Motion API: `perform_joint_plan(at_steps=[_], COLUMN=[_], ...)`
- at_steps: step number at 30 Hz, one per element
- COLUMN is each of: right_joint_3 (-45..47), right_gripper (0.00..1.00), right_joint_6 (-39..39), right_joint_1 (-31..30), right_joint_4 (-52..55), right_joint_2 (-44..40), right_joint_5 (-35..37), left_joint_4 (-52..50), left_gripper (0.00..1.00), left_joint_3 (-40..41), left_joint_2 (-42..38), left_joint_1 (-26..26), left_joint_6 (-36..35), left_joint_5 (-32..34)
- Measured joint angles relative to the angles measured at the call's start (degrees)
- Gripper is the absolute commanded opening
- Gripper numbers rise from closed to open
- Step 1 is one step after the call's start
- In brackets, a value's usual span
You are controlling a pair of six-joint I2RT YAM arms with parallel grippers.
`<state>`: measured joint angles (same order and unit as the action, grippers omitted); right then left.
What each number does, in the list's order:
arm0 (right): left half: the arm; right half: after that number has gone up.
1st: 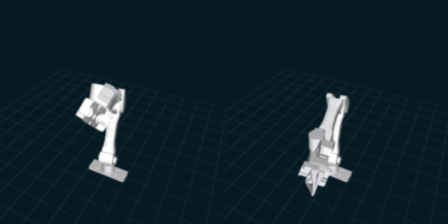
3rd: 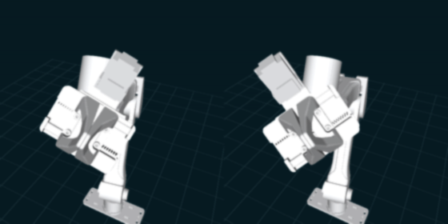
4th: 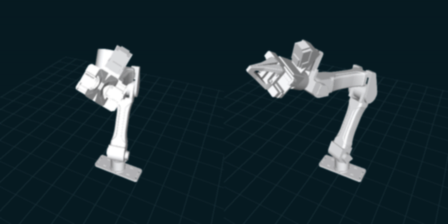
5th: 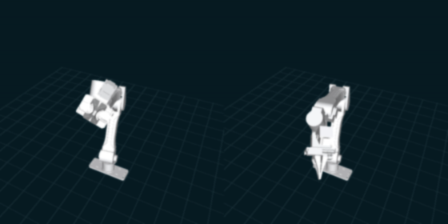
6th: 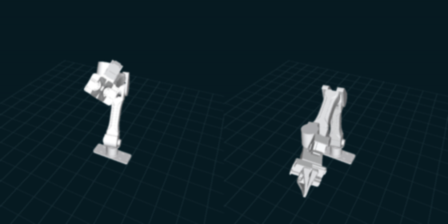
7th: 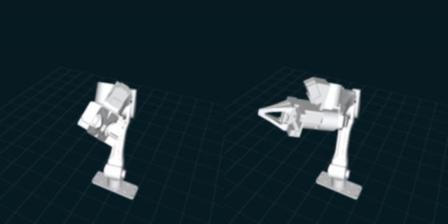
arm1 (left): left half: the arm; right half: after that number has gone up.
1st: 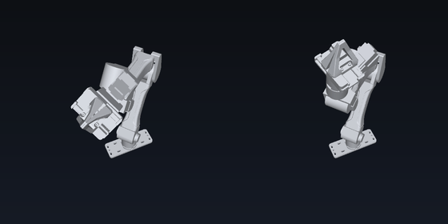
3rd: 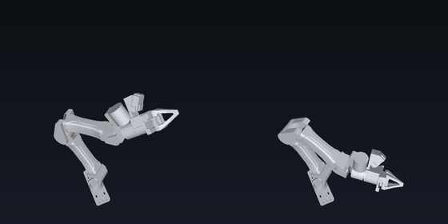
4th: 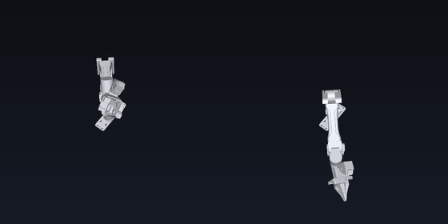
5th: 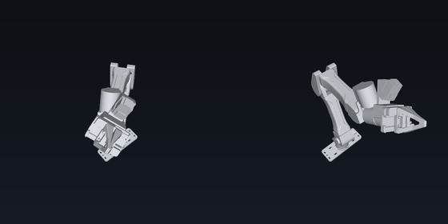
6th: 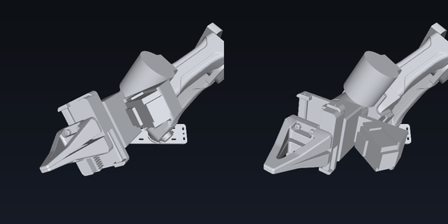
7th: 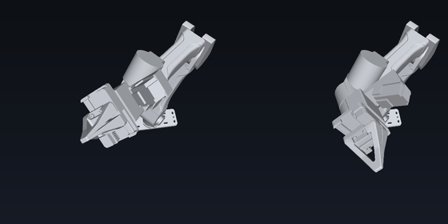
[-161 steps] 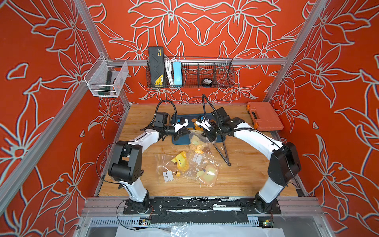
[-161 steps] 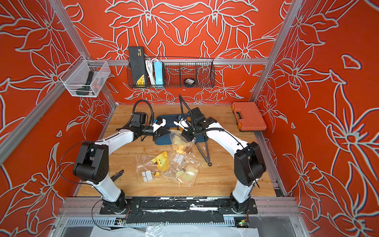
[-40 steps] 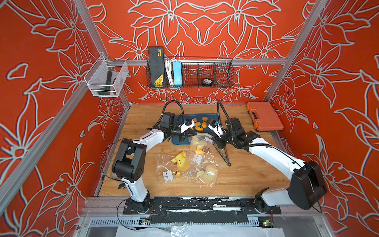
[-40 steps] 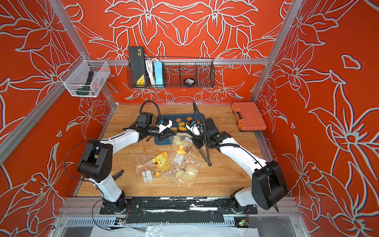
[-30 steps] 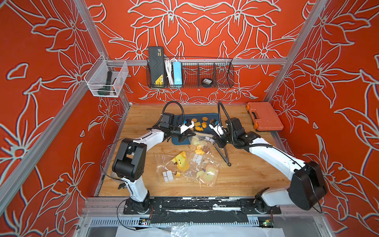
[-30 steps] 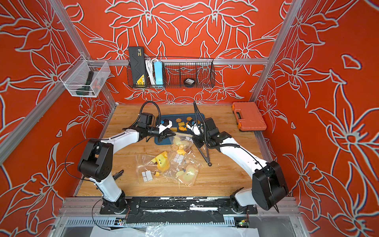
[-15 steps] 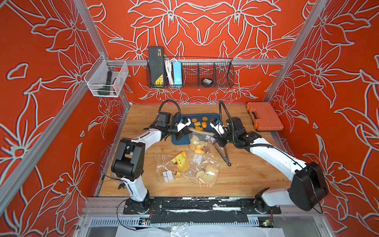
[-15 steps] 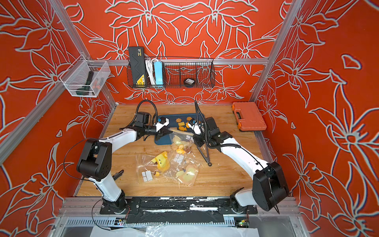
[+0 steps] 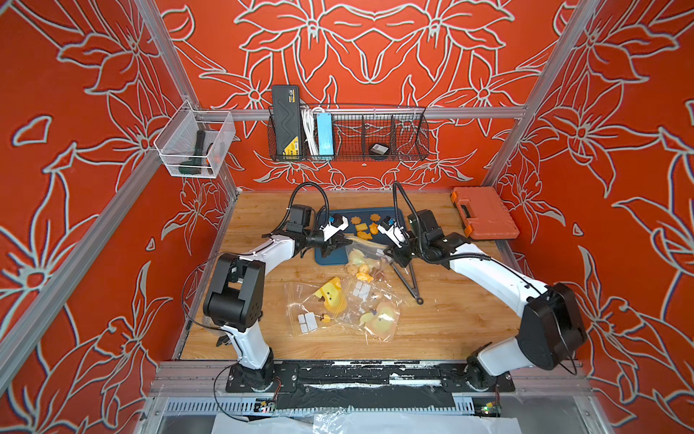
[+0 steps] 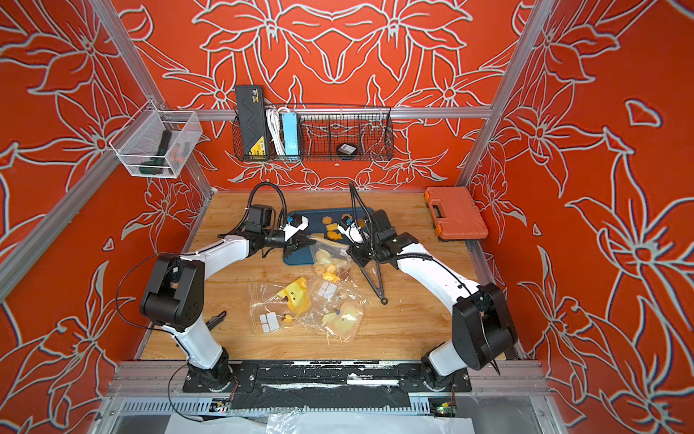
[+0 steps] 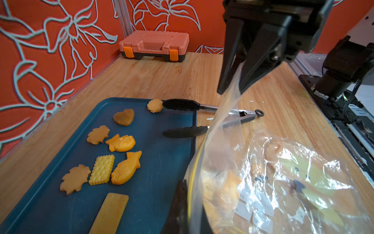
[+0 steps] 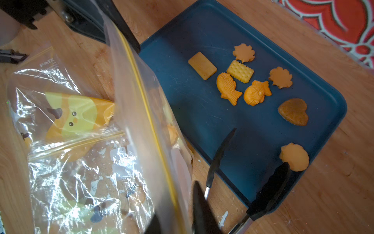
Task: Put the cookies into a resealable bag to prevent moisture
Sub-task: Close the ziploc bag at the center of the board.
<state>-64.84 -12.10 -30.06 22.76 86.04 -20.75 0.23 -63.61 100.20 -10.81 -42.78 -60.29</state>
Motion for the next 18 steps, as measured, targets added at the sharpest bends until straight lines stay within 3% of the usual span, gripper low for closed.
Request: perform_joint_plan(at_steps=[1, 3, 4, 5, 6, 9, 10, 12, 14, 15, 16, 17, 18], right_joint_3=[-0.48, -1.49, -1.84, -1.97, -2.12, -3.85, -4.72, -5.46, -5.51, -5.55, -5.64, -5.66, -5.66], right_gripper=[0.0, 0.39, 0.35, 0.11, 0.0, 0.03, 0.14, 0.0, 0.0, 0.1, 0.28, 0.24, 0.01], right_joint_6=[-0.42, -0.7, -0.85, -1.27, -1.7, -2.1, -2.12, -2.71, -2.67, -2.67, -2.58, -2.73, -3.02], right_joint_1=[0.0, 0.0, 0.0, 0.0, -0.11, -0.22, -0.22, -0.35, -0.48, -0.48, -0.48, -0.52, -0.57], right_joint_4=[0.48, 1.42, 1.53, 1.38, 1.4, 2.67, 3.04, 2.89, 3.1, 3.28, 3.45, 3.45, 3.41], right_joint_2=[0.46, 1.01, 1.14, 1.16, 1.16, 2.12, 2.75, 3.56, 3.89, 4.02, 4.13, 4.17, 4.2], right_joint_5=[-0.17, -0.7, -0.85, -0.9, -0.98, -1.49, -1.81, -1.92, -2.05, -2.21, -2.25, -2.23, -2.23], left_joint_4=[-0.15, -0.26, -0.31, -0.37, -0.42, -0.66, -0.68, -0.76, -0.85, -0.94, -1.03, -1.07, -1.05], left_gripper=[0.0, 0.0, 0.0, 0.0, 0.0, 0.0, 0.0, 0.0, 0.0, 0.0, 0.0, 0.0, 0.0], left_joint_3=[0.0, 0.0, 0.0, 0.0, 0.0, 0.0, 0.0, 0.0, 0.0, 0.0, 0.0, 0.0, 0.0], left_joint_2=[0.0, 0.0, 0.0, 0.0, 0.0, 0.0, 0.0, 0.0, 0.0, 0.0, 0.0, 0.0, 0.0], left_joint_1=[0.0, 0.0, 0.0, 0.0, 0.0, 0.0, 0.0, 0.0, 0.0, 0.0, 0.0, 0.0, 0.0], left_joint_6=[-0.04, -0.22, -0.28, -0.42, -0.52, -0.74, -0.79, -0.87, -0.9, -0.9, -0.92, -0.94, -0.98], left_joint_5=[-0.02, -0.02, -0.04, -0.04, -0.04, -0.04, -0.02, -0.04, -0.04, -0.02, -0.04, -0.04, -0.04])
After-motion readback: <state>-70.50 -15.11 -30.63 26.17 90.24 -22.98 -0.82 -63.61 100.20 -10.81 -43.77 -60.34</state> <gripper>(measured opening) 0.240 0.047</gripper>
